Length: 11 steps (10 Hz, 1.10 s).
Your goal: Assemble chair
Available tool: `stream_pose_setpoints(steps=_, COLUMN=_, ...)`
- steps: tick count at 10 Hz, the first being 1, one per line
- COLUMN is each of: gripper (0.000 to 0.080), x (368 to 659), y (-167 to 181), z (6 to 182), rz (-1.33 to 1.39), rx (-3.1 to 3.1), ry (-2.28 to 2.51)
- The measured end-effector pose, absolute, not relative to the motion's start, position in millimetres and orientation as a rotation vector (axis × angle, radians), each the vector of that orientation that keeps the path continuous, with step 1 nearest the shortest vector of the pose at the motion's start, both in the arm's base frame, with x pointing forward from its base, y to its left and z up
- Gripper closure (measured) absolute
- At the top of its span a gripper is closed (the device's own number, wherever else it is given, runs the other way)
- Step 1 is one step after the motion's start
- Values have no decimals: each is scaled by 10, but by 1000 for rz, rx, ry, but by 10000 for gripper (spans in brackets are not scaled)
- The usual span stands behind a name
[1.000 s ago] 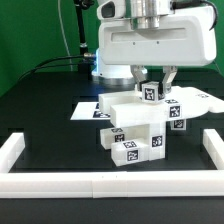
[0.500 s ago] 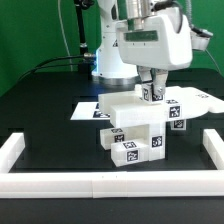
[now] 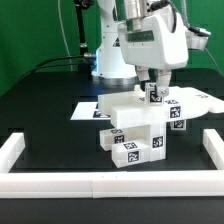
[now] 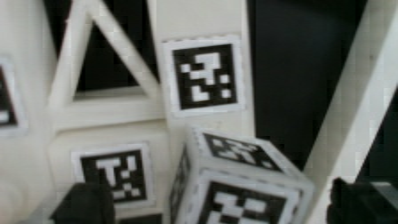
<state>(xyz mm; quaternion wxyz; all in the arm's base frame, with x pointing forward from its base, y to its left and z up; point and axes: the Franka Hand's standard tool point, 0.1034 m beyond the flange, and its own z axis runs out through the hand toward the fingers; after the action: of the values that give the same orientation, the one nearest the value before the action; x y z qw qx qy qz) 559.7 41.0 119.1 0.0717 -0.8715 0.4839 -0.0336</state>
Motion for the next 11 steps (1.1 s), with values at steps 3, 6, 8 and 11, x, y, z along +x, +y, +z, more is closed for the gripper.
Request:
stream_pose_setpoints(steps=3, gripper=151, x=5574, y=501, z=1152, rz=-97, rx=-2911, ry=884)
stream_pose_setpoints(steps=6, gripper=150, x=5588, y=449, z=1150, rz=-116, rx=-3008, ry=545)
stream_pose_setpoints(steps=8, gripper=150, x=5670, y=348, z=1126, rz=-133, rx=-3111, ry=-5)
stream_pose_setpoints(steps=11, gripper=371, x=5662, y=357, z=1115, rz=-128, rx=-3101, ry=104)
